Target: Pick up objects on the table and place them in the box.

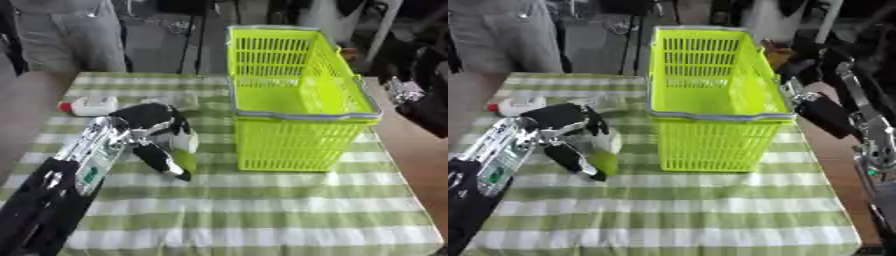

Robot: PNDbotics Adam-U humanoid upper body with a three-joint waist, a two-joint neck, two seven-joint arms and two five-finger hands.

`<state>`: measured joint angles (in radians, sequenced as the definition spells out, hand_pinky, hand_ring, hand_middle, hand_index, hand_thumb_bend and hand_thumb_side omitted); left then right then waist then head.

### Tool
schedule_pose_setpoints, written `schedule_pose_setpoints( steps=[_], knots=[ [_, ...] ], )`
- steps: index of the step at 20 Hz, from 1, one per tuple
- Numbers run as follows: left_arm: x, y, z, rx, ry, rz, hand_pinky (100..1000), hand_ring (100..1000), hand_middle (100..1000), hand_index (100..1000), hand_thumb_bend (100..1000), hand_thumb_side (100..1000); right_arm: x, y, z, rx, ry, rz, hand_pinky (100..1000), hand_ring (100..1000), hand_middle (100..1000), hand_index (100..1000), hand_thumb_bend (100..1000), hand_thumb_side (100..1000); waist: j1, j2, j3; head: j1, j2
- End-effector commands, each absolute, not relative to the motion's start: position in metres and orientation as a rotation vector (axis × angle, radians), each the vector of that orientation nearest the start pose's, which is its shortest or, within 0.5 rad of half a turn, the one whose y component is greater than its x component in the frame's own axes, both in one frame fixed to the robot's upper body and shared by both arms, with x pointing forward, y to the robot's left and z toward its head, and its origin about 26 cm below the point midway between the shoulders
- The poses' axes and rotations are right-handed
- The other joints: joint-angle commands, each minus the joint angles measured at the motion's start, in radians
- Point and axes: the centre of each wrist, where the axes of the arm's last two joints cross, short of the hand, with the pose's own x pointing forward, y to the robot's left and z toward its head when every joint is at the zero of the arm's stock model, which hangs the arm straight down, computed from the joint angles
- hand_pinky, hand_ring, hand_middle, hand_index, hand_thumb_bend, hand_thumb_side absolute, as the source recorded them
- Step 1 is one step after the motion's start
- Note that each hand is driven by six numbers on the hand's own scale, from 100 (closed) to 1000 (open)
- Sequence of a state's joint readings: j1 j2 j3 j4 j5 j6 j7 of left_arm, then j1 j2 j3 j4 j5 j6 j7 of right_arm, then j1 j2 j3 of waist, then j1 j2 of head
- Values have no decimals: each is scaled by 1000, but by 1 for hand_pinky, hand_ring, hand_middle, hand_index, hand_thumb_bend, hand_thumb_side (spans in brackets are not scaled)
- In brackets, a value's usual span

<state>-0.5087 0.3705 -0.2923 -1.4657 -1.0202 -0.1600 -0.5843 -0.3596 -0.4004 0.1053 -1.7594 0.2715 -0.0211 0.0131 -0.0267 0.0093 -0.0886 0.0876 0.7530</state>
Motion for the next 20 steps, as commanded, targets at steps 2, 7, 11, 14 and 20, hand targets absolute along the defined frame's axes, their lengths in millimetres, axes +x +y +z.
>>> schedule_pose_setpoints(
  steps=[2, 7, 11, 14, 20],
  knots=[
    [385, 232, 114, 765, -1246, -1834, 746, 708, 577, 753, 968, 521, 339, -263, 171, -464, -2085, 697, 616, 574, 695, 857, 274, 580, -2, -9, 1, 2, -5],
    [386, 239, 89, 772, -1178, -1842, 753, 707, 559, 731, 976, 516, 339, -263, 171, -463, -2085, 696, 616, 574, 693, 857, 275, 579, -3, -8, 2, 3, -5],
    [385, 242, 73, 781, -1139, -1849, 754, 705, 560, 725, 977, 513, 339, -263, 171, -463, -2086, 695, 616, 574, 693, 857, 275, 580, -4, -7, 2, 3, -6],
    [386, 245, 66, 790, -1128, -1841, 753, 704, 559, 723, 972, 508, 339, -263, 171, -463, -2086, 695, 615, 574, 693, 857, 276, 580, -5, -7, 2, 3, -7],
    [387, 241, 60, 776, -1174, -1799, 731, 679, 543, 713, 911, 515, 339, -263, 171, -461, -2086, 694, 615, 574, 693, 857, 278, 580, -5, -7, 1, 3, -7]
  ],
)
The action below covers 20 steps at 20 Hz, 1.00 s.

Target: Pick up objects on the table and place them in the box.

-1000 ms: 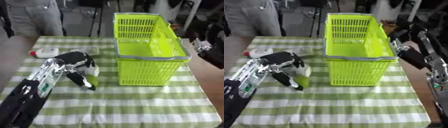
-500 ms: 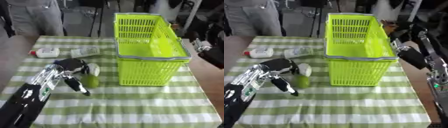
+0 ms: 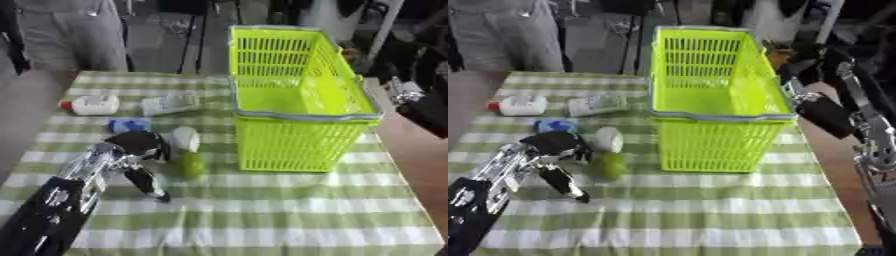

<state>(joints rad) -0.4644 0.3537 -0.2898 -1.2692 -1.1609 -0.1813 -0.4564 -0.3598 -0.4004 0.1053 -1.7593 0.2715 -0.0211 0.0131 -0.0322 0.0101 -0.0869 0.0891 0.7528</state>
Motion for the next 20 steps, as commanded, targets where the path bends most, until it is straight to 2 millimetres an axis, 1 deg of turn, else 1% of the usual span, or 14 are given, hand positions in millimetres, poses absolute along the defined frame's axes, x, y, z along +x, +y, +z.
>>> schedule_pose_setpoints(
  steps=[1, 6, 13, 20],
  knots=[
    [387, 240, 60, 769, -1187, -1787, 730, 678, 543, 713, 908, 516, 339, -262, 171, -461, -2086, 694, 615, 574, 693, 857, 278, 580, 0, -8, -1, 1, -7],
    [388, 233, 62, 763, -1238, -1739, 719, 669, 556, 726, 880, 530, 339, -263, 171, -460, -2085, 695, 615, 573, 693, 857, 278, 580, 0, -8, -3, 1, -6],
    [389, 225, 69, 779, -1314, -1674, 709, 659, 543, 717, 858, 524, 339, -262, 170, -458, -2085, 696, 615, 573, 693, 857, 279, 580, 0, -7, -4, 1, -5],
    [391, 220, 72, 774, -1331, -1660, 707, 657, 540, 715, 851, 524, 339, -262, 171, -457, -2085, 697, 615, 573, 692, 857, 280, 580, -1, -7, -5, 3, -5]
  ],
)
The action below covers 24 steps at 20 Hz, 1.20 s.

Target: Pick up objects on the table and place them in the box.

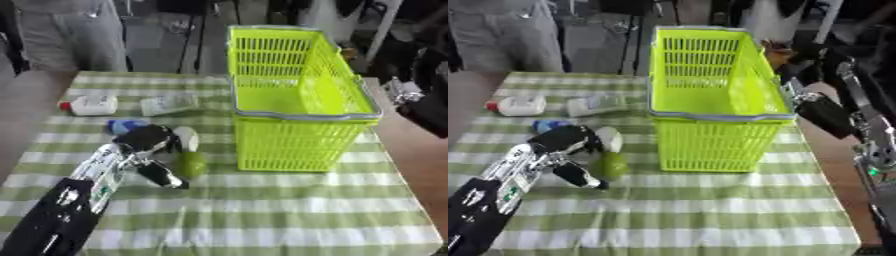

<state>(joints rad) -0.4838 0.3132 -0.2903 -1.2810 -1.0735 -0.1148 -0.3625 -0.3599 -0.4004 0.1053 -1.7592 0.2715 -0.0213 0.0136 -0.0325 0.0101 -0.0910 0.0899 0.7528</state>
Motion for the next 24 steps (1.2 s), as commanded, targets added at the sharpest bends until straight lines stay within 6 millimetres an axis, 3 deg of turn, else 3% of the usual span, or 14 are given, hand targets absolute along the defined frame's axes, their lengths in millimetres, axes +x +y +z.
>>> schedule_pose_setpoints(
  steps=[1, 24],
  knots=[
    [391, 219, 71, 772, -1331, -1661, 708, 658, 541, 715, 852, 523, 339, -262, 170, -457, -2085, 697, 615, 573, 692, 857, 281, 580, -1, -7, -1, 2, -5],
    [396, 202, 52, 768, -1326, -1704, 712, 655, 536, 720, 873, 482, 340, -259, 171, -442, -2089, 700, 615, 573, 692, 857, 278, 583, -9, -2, -11, 11, -5]
  ],
)
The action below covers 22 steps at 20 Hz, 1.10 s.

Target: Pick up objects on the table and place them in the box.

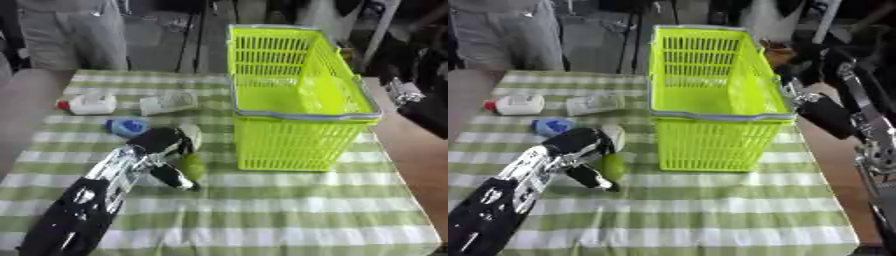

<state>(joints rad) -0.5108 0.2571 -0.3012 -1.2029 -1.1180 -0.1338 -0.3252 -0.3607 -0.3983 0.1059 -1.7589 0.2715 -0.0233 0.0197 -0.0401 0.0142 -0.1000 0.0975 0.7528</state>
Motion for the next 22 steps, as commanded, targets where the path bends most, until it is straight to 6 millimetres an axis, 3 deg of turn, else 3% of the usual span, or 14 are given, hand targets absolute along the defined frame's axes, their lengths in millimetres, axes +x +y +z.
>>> schedule_pose_setpoints(
  steps=[1, 6, 7, 8, 9, 14, 17, 20, 21, 22],
  knots=[
    [396, 201, 51, 772, -1322, -1706, 710, 650, 521, 713, 870, 469, 340, -259, 171, -442, -2089, 700, 615, 573, 692, 857, 279, 582, -1, -6, -2, 4, -6],
    [397, 203, 43, 791, -1297, -1717, 705, 634, 486, 698, 820, 368, 340, -259, 171, -442, -2089, 699, 615, 573, 692, 857, 278, 584, -2, -5, -4, 4, -6],
    [397, 204, 42, 794, -1292, -1720, 702, 622, 466, 695, 774, 288, 340, -259, 171, -442, -2089, 699, 616, 573, 692, 857, 278, 584, -2, -5, -4, 4, -6],
    [397, 204, 41, 797, -1284, -1724, 702, 622, 466, 695, 774, 288, 340, -259, 171, -442, -2089, 699, 616, 573, 692, 857, 278, 584, -2, -5, -3, 4, -6],
    [397, 205, 41, 798, -1276, -1726, 699, 615, 454, 691, 723, 221, 340, -259, 170, -441, -2089, 699, 615, 573, 692, 856, 277, 584, -2, -5, -3, 4, -6],
    [397, 208, 37, 811, -1248, -1725, 684, 594, 407, 661, 672, 188, 340, -259, 170, -441, -2088, 699, 615, 573, 692, 856, 277, 584, -2, -5, -1, 3, -6],
    [397, 211, 35, 813, -1247, -1696, 650, 546, 290, 563, 495, 151, 340, -259, 170, -442, -2088, 698, 615, 573, 692, 856, 277, 585, -2, -5, -1, 3, -7],
    [396, 213, 39, 803, -1253, -1675, 647, 540, 279, 551, 458, 129, 340, -259, 170, -444, -2087, 698, 615, 573, 692, 856, 277, 585, -2, -5, -1, 2, -7],
    [396, 214, 41, 801, -1252, -1675, 647, 536, 264, 552, 366, 100, 340, -260, 170, -445, -2087, 698, 616, 573, 692, 856, 277, 585, -1, -5, 0, 1, -7],
    [396, 219, 47, 791, -1243, -1696, 647, 538, 263, 555, 347, 100, 340, -260, 170, -446, -2085, 698, 615, 573, 692, 856, 277, 585, 0, -6, 0, -3, -5]
  ],
)
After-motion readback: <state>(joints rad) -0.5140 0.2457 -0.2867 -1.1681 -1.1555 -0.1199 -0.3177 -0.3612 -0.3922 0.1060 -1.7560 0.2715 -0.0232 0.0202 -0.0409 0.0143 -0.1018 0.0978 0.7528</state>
